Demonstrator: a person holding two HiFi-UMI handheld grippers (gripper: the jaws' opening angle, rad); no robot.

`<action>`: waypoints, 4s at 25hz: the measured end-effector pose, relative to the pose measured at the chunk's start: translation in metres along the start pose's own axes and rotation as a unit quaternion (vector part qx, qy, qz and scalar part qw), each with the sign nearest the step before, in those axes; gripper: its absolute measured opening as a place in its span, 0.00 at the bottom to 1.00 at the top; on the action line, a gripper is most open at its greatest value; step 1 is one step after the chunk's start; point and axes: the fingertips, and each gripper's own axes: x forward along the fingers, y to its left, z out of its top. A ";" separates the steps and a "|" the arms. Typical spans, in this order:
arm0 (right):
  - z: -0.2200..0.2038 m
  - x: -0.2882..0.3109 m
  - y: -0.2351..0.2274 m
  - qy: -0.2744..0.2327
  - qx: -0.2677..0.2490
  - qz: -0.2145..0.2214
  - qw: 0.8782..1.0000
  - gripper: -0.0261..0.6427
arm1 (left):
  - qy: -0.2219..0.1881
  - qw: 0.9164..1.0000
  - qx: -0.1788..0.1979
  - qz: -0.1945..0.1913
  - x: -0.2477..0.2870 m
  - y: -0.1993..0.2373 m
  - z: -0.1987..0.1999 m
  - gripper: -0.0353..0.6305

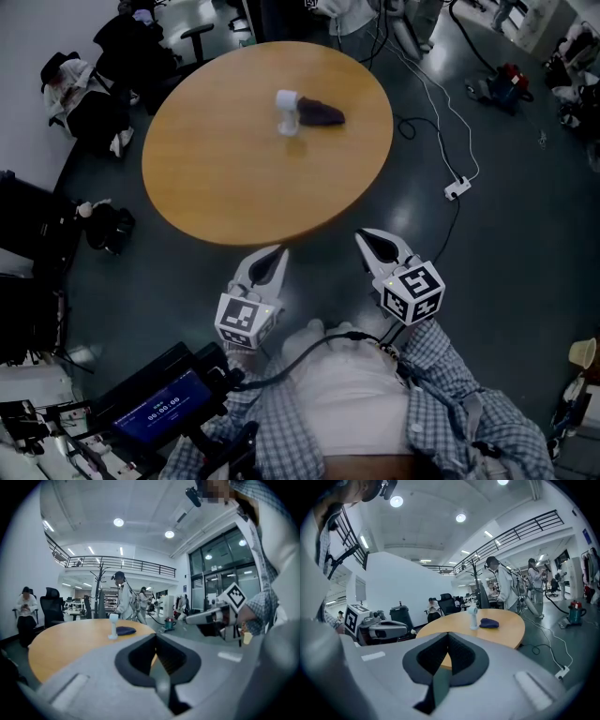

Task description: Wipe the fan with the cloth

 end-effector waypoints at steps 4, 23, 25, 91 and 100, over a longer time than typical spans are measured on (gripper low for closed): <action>-0.001 -0.004 0.001 0.000 0.005 -0.003 1.000 0.04 | -0.001 1.000 -0.003 0.003 -0.005 -0.001 0.000 0.05; -0.006 -0.034 -0.030 -0.004 0.017 -0.008 1.000 0.04 | -0.017 0.999 0.020 0.024 0.005 -0.025 0.007 0.05; -0.004 -0.032 -0.030 -0.009 0.018 -0.009 1.000 0.04 | -0.019 0.999 0.023 0.024 0.004 -0.022 0.008 0.05; 0.008 0.350 -0.221 0.189 -0.203 0.058 0.959 0.31 | 0.056 0.995 0.016 0.081 0.313 0.233 -0.040 0.28; -0.029 0.370 -0.222 0.223 -0.201 0.065 0.952 0.19 | 0.068 0.994 0.030 0.076 0.313 0.230 -0.042 0.27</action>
